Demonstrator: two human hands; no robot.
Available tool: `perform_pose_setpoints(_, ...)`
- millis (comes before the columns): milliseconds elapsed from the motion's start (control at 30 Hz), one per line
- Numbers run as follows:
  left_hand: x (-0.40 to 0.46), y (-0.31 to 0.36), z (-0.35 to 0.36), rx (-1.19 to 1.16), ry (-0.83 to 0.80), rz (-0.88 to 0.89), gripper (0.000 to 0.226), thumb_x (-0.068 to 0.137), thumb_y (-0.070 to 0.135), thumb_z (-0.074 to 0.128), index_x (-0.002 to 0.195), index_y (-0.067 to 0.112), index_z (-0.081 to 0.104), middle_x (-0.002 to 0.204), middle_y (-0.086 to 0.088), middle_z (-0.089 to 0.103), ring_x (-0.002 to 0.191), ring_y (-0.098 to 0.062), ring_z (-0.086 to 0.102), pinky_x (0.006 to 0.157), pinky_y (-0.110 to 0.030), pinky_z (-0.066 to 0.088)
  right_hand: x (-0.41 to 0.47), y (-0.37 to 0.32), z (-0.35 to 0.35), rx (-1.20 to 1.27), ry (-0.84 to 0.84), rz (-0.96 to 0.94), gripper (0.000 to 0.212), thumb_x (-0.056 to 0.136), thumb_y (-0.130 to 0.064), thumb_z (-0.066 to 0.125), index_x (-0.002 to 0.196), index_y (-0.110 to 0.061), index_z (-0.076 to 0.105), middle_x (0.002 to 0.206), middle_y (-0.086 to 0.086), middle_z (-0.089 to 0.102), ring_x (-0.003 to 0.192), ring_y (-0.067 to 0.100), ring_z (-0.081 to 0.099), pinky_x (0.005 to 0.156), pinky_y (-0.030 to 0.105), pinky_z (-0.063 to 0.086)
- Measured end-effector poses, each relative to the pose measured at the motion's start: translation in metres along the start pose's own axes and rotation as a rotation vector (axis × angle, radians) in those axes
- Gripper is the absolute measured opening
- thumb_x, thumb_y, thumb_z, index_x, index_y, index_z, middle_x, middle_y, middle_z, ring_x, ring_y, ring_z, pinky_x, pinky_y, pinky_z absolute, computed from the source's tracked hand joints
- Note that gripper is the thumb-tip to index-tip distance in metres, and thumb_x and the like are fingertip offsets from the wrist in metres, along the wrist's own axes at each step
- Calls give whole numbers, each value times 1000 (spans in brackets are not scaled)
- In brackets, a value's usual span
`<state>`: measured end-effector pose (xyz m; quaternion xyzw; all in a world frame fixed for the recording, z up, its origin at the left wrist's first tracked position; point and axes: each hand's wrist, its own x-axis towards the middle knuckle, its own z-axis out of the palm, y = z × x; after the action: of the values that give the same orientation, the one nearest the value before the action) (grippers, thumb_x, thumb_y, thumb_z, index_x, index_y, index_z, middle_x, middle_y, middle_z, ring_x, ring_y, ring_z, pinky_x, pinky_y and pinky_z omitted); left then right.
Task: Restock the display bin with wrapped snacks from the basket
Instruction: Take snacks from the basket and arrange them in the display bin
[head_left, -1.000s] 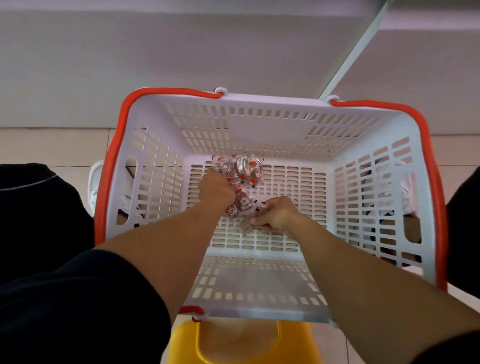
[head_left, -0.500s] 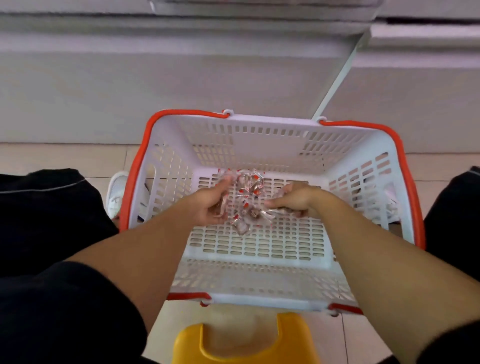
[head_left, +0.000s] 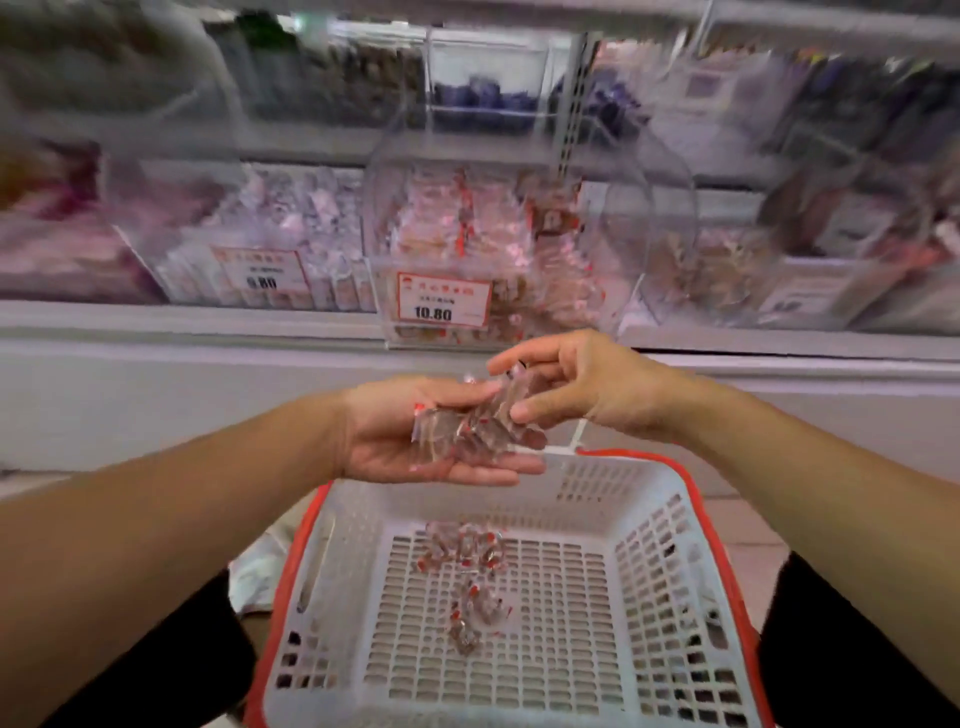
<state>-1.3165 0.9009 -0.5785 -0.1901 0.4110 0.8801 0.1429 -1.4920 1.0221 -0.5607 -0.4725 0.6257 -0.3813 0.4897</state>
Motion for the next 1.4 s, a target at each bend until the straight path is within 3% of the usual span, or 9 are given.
perform_pose_setpoints(133,-26,20,39,158,-93,11,52,95,24,54,139,-1,46,143,-31,44,127,-45,51,106,-50,42,-22,-37,3,2,-158,-62,60,73,-6,78,128,-22,61,112,35,63,94,31,59,88,49,47)
perform_pose_setpoints(367,-6,27,58,193,65,186,54,80,22,66,132,14,54,117,-14,66,113,-32,65,100,-44,49,-42,-42,-18,-22,27,-127,32,78,4,75,104,-14,68,87,2,75,85,12,71,73,19,53)
perform_pose_setpoints(667,-5,58,51,113,-37,263,77,73,14,70,144,10,40,123,-14,67,99,-20,71,86,-34,58,-46,-49,-37,102,-51,-111,36,81,-10,74,114,-9,60,92,11,73,85,18,67,80,32,55)
perform_pose_setpoints(833,8,53,59,74,37,319,88,71,11,75,149,21,34,120,-13,69,93,-23,73,71,-35,62,-40,-44,-19,98,-140,-138,54,84,9,68,132,-10,53,111,15,72,98,23,71,86,31,56)
perform_pose_setpoints(967,15,46,64,-3,123,364,88,73,12,74,149,29,33,111,-19,71,84,-29,73,60,-35,60,-41,-41,-12,93,-94,-145,41,84,10,67,118,-12,62,98,3,76,91,15,73,81,23,55)
perform_pose_setpoints(1067,15,45,67,-93,168,379,78,78,21,75,147,13,38,92,-20,67,64,-26,70,49,-32,56,-44,-38,-13,118,-29,-152,36,80,0,72,114,-10,66,100,12,76,93,20,73,82,24,55)
perform_pose_setpoints(1167,10,46,69,39,162,314,58,84,45,68,121,1,61,92,-20,64,65,-25,66,58,-36,58,-47,-40,-16,80,-30,-146,42,79,-4,73,120,-6,62,104,12,75,97,22,72,84,26,56)
perform_pose_setpoints(1267,-1,53,67,107,143,217,72,87,68,50,119,6,69,109,-15,70,86,-27,68,86,-47,56,-49,-47,-26,-8,59,-135,41,79,-13,72,119,-8,63,102,12,75,93,18,70,78,27,57)
perform_pose_setpoints(1400,-9,60,70,245,231,286,66,92,66,38,119,14,70,111,-13,73,93,-26,71,75,-39,59,-50,-55,-28,-89,170,-173,36,83,-21,66,118,-18,60,101,-2,76,96,4,69,80,14,51)
